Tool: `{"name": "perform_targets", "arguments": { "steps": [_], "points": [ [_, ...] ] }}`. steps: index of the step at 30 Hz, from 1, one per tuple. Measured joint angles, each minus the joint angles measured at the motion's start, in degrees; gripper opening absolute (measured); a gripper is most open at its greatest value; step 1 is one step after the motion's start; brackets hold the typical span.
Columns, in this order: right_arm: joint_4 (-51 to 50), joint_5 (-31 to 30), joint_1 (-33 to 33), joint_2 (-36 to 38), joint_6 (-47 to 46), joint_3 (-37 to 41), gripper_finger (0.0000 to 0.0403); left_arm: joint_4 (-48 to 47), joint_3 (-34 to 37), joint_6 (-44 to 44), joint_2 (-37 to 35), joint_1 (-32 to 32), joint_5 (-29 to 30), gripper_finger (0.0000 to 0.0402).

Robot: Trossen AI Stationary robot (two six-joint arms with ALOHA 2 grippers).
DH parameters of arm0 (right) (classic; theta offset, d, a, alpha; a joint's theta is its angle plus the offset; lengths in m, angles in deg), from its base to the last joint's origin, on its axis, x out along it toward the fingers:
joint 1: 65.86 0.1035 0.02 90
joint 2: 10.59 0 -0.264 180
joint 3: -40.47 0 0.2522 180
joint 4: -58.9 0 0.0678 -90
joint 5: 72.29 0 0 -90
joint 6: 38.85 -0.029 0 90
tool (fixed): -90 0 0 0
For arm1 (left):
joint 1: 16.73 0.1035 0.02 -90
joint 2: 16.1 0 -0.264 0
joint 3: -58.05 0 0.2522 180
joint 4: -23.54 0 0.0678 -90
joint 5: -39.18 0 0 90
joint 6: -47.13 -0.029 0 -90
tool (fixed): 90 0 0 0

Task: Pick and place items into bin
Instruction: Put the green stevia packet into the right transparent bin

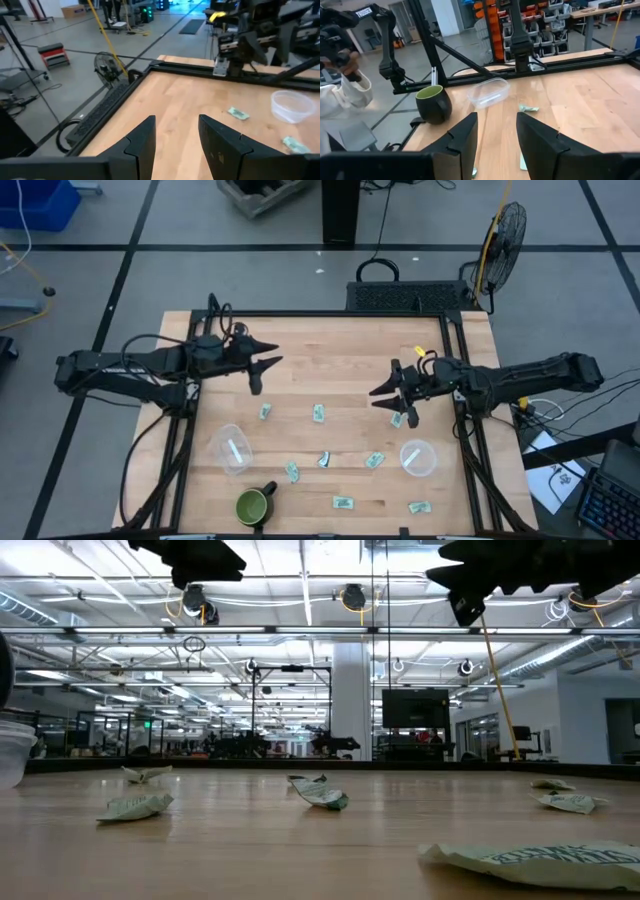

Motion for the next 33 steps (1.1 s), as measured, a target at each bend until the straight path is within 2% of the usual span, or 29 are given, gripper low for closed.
{"name": "perform_targets", "arguments": {
  "steps": [9, 14, 20, 23, 28, 33],
  "points": [
    [-1.5, -0.1, -0.9, -0.7, 4.2, 0.0, 0.0130, 0.4, 0.0, -2.5, 0.0, 0.0, 0.3, 0.0154],
    [-13.3, -0.7, -0.6, -0.7, 15.4, 0.0, 0.0130, -0.7, 0.0, -2.2, 0.0, 0.0, 0.3, 0.0154],
    [-36.4, -14.6, -0.8, -0.9, 8.1, 0.0, 0.0130, -6.7, 0.0, -1.0, 0.1, 0.0, 0.3, 0.0154],
    [-44.7, -16.7, -0.9, -0.9, 4.3, 0.0, 0.0130, -7.3, 0.0, 0.0, 0.6, 0.0, 0.7, 0.0154],
    [-44.5, -12.3, -0.2, -0.8, -0.6, 2.2, 0.0130, -7.0, 0.0, 0.5, 1.1, 0.0, 0.9, 0.0154],
    [-39.4, -12.4, 0.4, -0.8, -3.3, 9.9, 0.0130, -6.9, 0.0, 1.6, 1.7, 0.0, 0.9, 0.0154]
  ]
}}
